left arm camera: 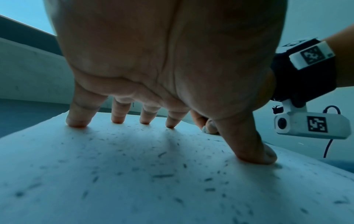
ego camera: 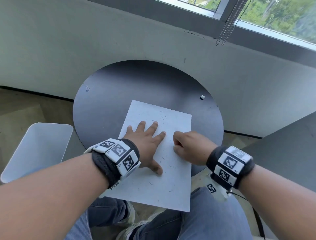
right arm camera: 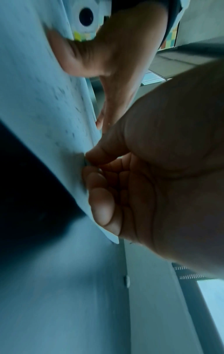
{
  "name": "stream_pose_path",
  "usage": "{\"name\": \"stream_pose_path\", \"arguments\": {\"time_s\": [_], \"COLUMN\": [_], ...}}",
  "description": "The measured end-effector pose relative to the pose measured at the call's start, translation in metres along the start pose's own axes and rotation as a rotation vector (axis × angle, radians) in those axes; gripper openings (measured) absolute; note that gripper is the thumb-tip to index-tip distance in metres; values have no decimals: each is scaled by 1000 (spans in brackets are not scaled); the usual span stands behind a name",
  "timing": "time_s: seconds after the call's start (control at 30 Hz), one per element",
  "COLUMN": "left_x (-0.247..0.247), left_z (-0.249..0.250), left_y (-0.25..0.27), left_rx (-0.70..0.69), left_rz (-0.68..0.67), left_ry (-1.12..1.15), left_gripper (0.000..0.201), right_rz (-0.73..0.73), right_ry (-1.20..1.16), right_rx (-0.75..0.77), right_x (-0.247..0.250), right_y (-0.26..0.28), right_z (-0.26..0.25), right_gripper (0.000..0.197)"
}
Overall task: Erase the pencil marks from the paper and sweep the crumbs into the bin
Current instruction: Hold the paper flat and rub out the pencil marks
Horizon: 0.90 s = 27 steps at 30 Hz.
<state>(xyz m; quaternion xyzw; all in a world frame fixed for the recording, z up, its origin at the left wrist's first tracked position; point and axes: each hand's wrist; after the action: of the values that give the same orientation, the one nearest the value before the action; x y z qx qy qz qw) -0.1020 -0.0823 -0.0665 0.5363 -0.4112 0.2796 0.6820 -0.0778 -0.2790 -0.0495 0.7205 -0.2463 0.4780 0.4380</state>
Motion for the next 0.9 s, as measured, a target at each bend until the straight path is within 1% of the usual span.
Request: {"name": "stream_pose_path", "arguments": {"time_s": [0.1,0.23,0.33,0.43,0.5,0.6,0.73,0.8,0.9], "left_x": [0,1,2,3,3,6,8,7,6], "left_z": [0,0,2,1,2,4,7,7,6], "left_y": [0,-1,-1,-1,-1,-2,-2,-2,-2], "left_rx": [-7,-10,-9,-4,-4,2,7,4,0], "left_rz": [-8,-16,-20,-11,-7,-4,-26,-31,-40], "left_ry": [-10,-15,-19,-32,-42,-61,-78,-84,-86], "left_gripper": [132,129,127,128,129,130,129,127,124], "right_rz": [32,101,135,136,120,92,32,30,76], "right_ry": [-18,-17,-15,17,16,16,-24,-39,-39], "right_rx": [-26,-80,-145,-182,-167,-107,-75,-74,-110], "right_x": [2,22,39,46,42,26,0,-4,7], "right_y": [-6,-59,-97,-111,-101,-64,-9,-4,-28], "right_z": [2,11,18,19,17,13,4,4,10], "right_gripper": [11,8,11,15,13,7,10,10,10]}}
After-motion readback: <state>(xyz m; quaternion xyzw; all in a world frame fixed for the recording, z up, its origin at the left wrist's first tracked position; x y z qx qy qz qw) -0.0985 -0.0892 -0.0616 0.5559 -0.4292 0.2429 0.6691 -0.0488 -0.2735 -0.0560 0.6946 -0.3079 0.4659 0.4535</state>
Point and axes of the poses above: each hand's wrist, its own y-axis away from the middle knuckle, its own x-axis out of the back of the hand, z = x × y, and after that the axes turned 5 degrees about x, right-handed
